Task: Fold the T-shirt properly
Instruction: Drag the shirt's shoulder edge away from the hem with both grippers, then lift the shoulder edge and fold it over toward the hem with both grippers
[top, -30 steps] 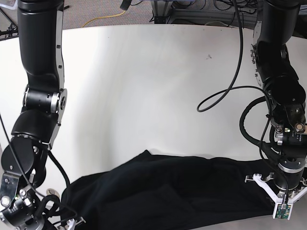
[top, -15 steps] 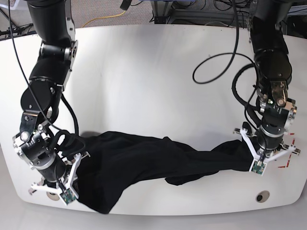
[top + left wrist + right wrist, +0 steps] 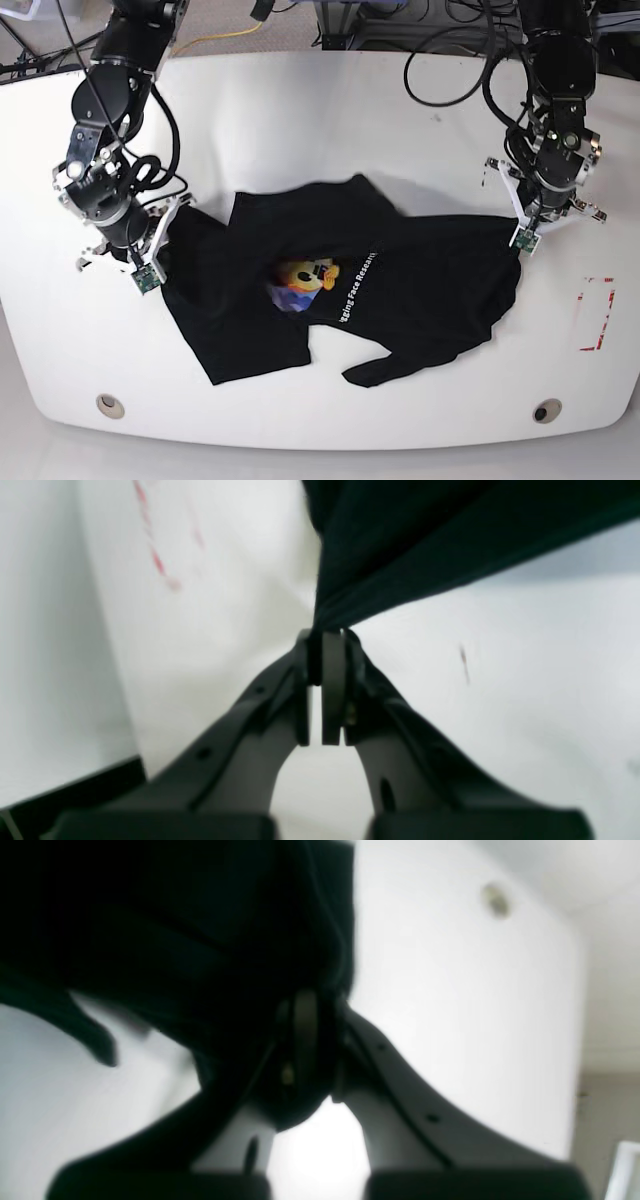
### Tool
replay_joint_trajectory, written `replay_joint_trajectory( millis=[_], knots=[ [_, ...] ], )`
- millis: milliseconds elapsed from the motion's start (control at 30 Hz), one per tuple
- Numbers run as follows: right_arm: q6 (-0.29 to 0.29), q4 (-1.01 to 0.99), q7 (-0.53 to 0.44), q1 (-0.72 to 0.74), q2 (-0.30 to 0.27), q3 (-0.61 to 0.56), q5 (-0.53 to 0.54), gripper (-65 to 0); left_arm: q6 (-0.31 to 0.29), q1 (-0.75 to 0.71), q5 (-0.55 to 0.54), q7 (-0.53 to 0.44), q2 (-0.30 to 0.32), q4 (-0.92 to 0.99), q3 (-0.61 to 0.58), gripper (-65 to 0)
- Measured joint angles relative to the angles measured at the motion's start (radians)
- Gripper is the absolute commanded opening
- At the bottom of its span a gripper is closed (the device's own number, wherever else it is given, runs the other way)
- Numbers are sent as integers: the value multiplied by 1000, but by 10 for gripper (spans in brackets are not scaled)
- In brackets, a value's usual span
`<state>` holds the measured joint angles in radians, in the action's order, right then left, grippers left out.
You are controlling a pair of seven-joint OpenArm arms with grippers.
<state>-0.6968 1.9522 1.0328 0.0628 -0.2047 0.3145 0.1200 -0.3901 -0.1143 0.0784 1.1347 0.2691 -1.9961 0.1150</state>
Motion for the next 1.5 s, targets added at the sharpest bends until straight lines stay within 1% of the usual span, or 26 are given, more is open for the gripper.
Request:
replay_joint_trajectory(
  millis=[167, 267, 333, 400, 600, 667, 767, 867, 933, 1100, 1267, 1500],
  knots=[
    [1, -2, 4, -99, 45, 57, -4, -650, 0, -92, -8, -6, -3, 0, 0, -650],
    [0, -1, 0, -155, 77, 89, -3, -650, 0, -143, -8, -12, -5, 0, 32, -650],
    [-3, -1, 0, -185, 90, 100, 7, -650, 0, -170, -3, -39, -5, 0, 47, -650],
    [0, 0, 0, -218, 102, 103, -6, -650, 0, -199, -5, -90, -5, 0, 61, -650],
    [2, 31, -4, -306, 115, 117, 1, -650, -2, -272, -9, -144, -23, 0, 114, -650],
    [0, 30, -1, -332, 128, 123, -1, -650, -4, -308, -11, -165, -24, 0, 145, -650],
    [-4, 30, -8, -354, 143, 167, 18, -650, -6, -372, -8, -211, -24, 1, 184, -650],
    [-3, 30, -3, -367, 146, 194, 14, -650, -37, -428, -10, -262, -22, 9, 193, -650],
    [-1, 30, -5, -375, 156, 195, 7, -650, -39, -439, -11, -290, -29, 20, 191, -650],
    [0, 29, -3, -381, 166, 194, 7, -650, -39, -428, -8, -295, -27, 31, 187, -649],
    [1, 29, -3, -381, 174, 196, -3, -650, -38, -427, -3, -295, -58, 31, 185, -649],
    [1, 28, -1, -381, 188, 195, -7, -650, -38, -426, -3, -295, -58, 31, 186, -650]
  ],
)
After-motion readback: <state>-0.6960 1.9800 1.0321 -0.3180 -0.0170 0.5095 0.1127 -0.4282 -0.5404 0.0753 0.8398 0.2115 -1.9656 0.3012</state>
